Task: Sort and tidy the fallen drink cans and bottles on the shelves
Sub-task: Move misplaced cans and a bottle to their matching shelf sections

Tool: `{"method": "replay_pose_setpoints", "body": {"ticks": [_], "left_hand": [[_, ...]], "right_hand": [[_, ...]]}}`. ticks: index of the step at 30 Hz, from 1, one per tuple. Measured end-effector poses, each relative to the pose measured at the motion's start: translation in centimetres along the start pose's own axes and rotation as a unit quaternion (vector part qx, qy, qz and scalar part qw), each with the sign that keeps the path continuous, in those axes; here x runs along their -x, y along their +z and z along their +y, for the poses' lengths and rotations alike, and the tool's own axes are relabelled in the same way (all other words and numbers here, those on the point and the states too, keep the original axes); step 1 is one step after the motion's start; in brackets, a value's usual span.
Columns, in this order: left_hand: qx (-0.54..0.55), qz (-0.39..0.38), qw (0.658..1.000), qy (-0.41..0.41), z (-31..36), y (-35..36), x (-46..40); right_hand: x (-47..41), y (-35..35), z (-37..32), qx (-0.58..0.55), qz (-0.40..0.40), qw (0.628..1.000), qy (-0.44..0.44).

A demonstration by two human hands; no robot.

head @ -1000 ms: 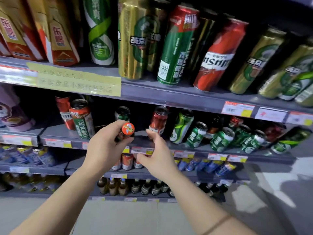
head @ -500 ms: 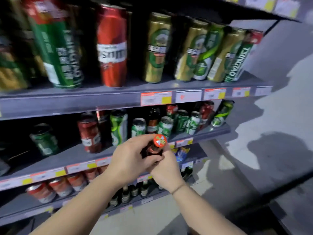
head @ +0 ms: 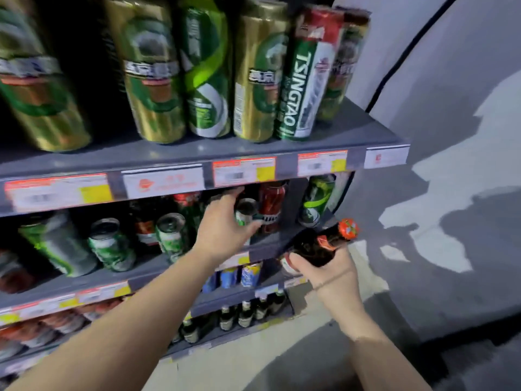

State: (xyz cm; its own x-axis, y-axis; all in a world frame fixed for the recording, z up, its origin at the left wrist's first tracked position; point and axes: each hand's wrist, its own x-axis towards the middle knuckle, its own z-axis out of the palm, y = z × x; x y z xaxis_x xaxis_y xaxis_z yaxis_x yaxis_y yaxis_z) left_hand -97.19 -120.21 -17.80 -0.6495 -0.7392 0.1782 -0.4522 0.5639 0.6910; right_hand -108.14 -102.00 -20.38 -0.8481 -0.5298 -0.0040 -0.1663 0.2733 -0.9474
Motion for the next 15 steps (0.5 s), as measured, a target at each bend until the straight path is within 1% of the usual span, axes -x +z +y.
{"method": "replay_pose_setpoints", "body": {"ticks": [2, 4, 5, 7, 9, 11, 12, 13, 14, 15], "left_hand": [[-0.065, -0.015, 0.997, -0.042, 2.2, 1.4, -2.5], [-0.114, -0.074, 0.987, -0.087, 3.8, 3.0, -4.8], [-0.11, -0.104, 0.984, -0.098, 4.2, 3.9, -6.1], [-0.049, -0.159, 0.978, -0.122, 4.3, 5.8, -8.5], [-0.003, -0.17, 0.975, -0.139, 3.8, 7.4, -10.1], [0.002, -0.165, 0.977, -0.138, 2.9, 8.3, -10.6], [-0.012, -0.166, 0.977, -0.134, 2.5, 8.5, -10.3], [-0.043, -0.162, 0.979, -0.113, 2.1, 8.4, -9.7], [-0.076, -0.14, 0.985, -0.069, 1.8, 8.2, -8.7], [-0.095, -0.106, 0.99, -0.008, 1.5, 8.1, -7.6]], "right_hand": [[-1.8, -1.1, 0.7, -0.008, 0.0, 1.0, -0.012], [-3.1, -1.5, 1.0, -0.019, 0.001, 1.0, -0.016], [-3.8, -1.5, 1.1, -0.029, 0.004, 0.999, -0.019], [-4.8, -1.6, 1.0, -0.052, 0.008, 0.998, -0.032], [-5.6, -1.5, 0.5, -0.068, 0.005, 0.997, -0.042], [-6.1, -1.8, 0.0, -0.067, 0.008, 0.996, -0.051], [-6.2, -1.9, -0.2, -0.058, 0.005, 0.997, -0.059], [-6.3, -2.0, -0.3, -0.045, 0.001, 0.997, -0.063], [-6.4, -2.2, -0.1, -0.034, -0.003, 0.997, -0.063], [-6.3, -2.3, -0.2, -0.029, -0.007, 0.998, -0.057]]}}
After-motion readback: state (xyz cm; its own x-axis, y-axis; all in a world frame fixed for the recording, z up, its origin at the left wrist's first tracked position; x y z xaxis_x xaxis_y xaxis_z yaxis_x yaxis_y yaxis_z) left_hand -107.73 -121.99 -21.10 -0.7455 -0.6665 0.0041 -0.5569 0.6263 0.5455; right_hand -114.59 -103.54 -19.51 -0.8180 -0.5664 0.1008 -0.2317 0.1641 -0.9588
